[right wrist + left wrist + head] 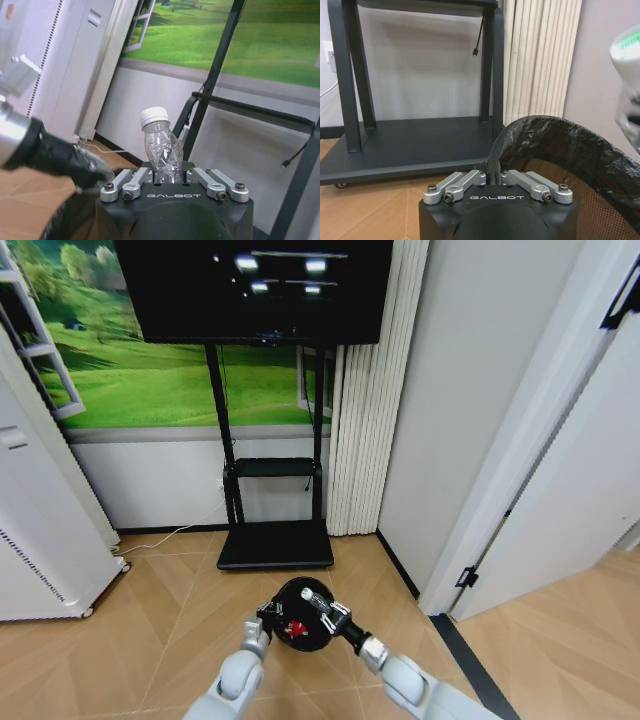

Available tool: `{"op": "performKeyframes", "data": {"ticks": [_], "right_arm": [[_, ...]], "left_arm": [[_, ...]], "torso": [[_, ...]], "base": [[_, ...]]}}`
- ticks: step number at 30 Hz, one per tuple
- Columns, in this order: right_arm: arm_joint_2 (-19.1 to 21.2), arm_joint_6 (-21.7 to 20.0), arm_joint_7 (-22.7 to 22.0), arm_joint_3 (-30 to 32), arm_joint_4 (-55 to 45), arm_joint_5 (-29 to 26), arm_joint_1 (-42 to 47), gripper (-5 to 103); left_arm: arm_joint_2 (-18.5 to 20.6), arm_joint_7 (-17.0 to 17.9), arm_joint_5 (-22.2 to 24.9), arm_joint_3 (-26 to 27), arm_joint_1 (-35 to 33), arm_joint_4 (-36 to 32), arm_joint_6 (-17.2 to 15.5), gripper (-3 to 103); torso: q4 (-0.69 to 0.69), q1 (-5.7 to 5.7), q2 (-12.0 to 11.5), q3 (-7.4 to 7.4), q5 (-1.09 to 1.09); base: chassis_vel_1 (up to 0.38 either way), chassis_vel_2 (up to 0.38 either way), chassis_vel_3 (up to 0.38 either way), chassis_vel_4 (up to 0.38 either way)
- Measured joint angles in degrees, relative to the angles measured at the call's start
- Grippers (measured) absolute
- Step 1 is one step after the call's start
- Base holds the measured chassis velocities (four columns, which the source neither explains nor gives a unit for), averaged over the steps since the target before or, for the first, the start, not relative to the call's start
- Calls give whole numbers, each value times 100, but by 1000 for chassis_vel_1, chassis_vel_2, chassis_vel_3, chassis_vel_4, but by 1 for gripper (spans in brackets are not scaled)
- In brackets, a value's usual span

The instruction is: Pick up the trash bin and place the garbage on the floor into it.

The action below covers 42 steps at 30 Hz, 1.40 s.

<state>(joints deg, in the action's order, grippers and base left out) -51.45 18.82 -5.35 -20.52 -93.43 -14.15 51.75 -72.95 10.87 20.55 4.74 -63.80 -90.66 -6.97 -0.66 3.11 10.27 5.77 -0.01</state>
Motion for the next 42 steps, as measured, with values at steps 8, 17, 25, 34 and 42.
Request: {"op": "performKeyframes", "data": {"ticks": [8,17,25,34,42], "right_arm": [[-37,-57,-43,-273,-130,-8,-66,25],[-136,-16,-172,-275,-48,-30,-65,28],[-143,-105,-162,-243,-33,-77,-176,57],[-112,-113,-145,-215,-31,-71,-140,89],[-153,-350,-276,297,-151,-348,223,100]], "left_arm": [[-161,3,2,-151,197,180,4,7],[-247,18,4,-227,268,230,-2,7],[-336,18,-49,-264,214,229,-20,7],[-296,18,-54,-255,205,212,-28,7],[-191,20,-38,-55,29,-6,-50,7]], "torso": [[-2,-1,0,0,0],[-1,-1,0,0,1],[-1,-1,0,0,1],[-1,-1,0,0,1],[-2,-1,0,-1,0]], "base": [[0,0,0,0],[0,0,0,0],[0,0,0,0],[0,0,0,0],[0,0,0,0]]}}
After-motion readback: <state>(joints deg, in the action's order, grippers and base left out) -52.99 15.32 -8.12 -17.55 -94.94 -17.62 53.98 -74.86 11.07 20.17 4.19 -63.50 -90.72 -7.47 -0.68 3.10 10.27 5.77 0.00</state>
